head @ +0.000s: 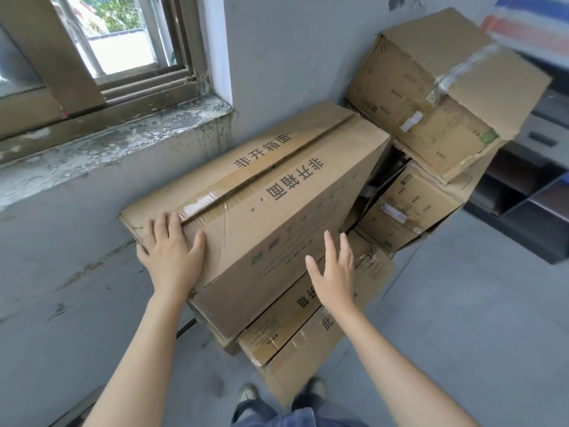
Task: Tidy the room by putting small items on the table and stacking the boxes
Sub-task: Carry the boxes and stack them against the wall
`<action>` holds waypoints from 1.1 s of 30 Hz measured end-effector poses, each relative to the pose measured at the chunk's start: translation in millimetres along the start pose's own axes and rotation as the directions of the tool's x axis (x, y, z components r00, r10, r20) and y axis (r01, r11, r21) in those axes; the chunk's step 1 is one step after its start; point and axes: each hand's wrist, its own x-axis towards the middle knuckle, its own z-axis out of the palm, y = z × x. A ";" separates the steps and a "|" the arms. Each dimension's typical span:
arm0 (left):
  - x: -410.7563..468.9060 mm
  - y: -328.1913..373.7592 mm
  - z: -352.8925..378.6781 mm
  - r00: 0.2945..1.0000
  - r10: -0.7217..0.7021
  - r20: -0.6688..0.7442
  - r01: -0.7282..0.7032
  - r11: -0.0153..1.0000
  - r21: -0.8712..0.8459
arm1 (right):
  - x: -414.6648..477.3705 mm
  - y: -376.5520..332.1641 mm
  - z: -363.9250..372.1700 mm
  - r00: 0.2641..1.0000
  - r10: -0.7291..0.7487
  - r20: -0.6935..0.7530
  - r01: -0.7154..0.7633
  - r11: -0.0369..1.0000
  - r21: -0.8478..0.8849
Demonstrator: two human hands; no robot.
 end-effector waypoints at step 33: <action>-325.0 288.5 263.0 0.400 0.287 0.871 -0.188 0.955 -0.229 | -221.0 369.5 -208.4 0.554 0.812 -0.182 -0.778 0.583 0.234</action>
